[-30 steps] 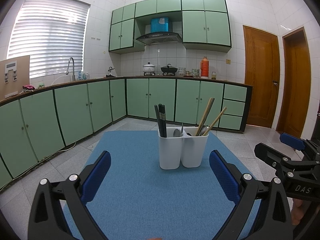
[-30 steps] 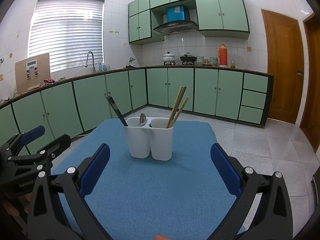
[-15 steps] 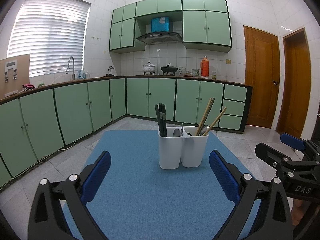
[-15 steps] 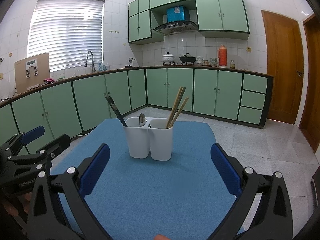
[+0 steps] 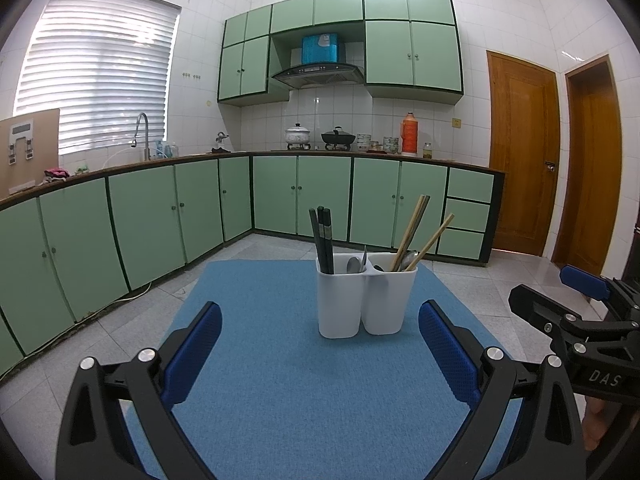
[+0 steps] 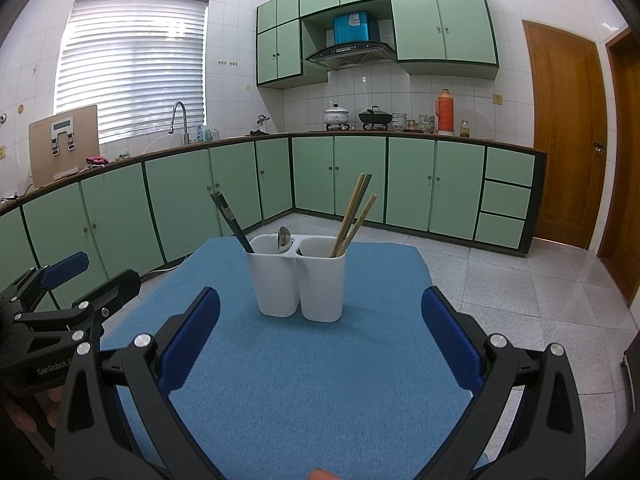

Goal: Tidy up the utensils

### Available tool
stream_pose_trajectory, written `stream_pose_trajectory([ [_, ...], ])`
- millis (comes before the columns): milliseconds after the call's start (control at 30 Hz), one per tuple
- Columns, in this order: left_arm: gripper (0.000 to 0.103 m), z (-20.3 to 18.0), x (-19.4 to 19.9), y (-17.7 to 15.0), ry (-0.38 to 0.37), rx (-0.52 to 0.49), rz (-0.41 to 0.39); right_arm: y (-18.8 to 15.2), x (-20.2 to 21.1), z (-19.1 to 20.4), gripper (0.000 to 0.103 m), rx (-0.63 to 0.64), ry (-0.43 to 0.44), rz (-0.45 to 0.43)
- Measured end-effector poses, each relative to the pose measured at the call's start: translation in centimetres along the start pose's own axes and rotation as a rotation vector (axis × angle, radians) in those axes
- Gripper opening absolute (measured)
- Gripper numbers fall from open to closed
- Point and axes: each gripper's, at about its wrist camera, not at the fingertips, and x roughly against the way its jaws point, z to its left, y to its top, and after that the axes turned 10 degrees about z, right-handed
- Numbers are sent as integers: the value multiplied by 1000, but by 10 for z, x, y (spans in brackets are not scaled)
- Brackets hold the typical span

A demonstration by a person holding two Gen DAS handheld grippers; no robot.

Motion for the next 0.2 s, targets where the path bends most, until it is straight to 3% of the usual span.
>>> stream_pose_trajectory([
  [200,97,-1,0,0,1,0,2,0,0,0,98,1,1,0],
])
